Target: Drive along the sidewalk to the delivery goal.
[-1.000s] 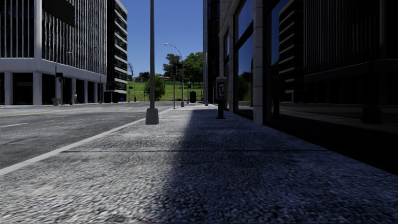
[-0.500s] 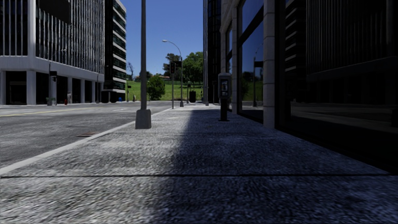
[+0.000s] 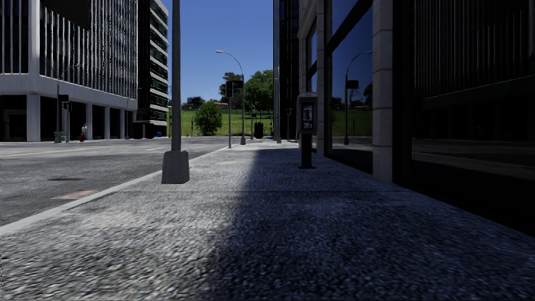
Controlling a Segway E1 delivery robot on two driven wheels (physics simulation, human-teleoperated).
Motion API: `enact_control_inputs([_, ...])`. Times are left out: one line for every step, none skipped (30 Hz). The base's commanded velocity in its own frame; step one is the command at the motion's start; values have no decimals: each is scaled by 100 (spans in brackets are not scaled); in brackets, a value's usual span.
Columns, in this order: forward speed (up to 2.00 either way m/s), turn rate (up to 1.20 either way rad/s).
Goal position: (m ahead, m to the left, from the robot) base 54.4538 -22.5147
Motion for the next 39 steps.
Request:
enact_control_inputs([200, 0])
enact_control_inputs([200, 0])
enact_control_inputs([200, 0])
enact_control_inputs([200, 0])
enact_control_inputs([200, 0])
enact_control_inputs([200, 0])
enact_control_inputs([200, 0])
enact_control_inputs([200, 0])
enact_control_inputs([200, 0])
enact_control_inputs([200, 0])
enact_control_inputs([200, 0])
enact_control_inputs([200, 0])
enact_control_inputs([200, 0])
enact_control_inputs([200, 0])
enact_control_inputs([200, 0])
enact_control_inputs([200, 0])
enact_control_inputs([200, 0])
enact_control_inputs([200, 0])
enact_control_inputs([200, 0])
enact_control_inputs([200, 0])
enact_control_inputs([200, 0])
enact_control_inputs([200, 0])
enact_control_inputs([200, 0])
enact_control_inputs([200, 0])
enact_control_inputs([200, 0])
enact_control_inputs([200, 0])
enact_control_inputs([200, 0])
enact_control_inputs([200, 0])
enact_control_inputs([200, 0])
enact_control_inputs([200, 0])
enact_control_inputs([200, 0])
enact_control_inputs([200, 0])
enact_control_inputs([200, 0])
enact_control_inputs([200, 0])
enact_control_inputs([200, 0])
enact_control_inputs([200, 0])
enact_control_inputs([200, 0])
enact_control_inputs([200, 0])
enact_control_inputs([200, 0])
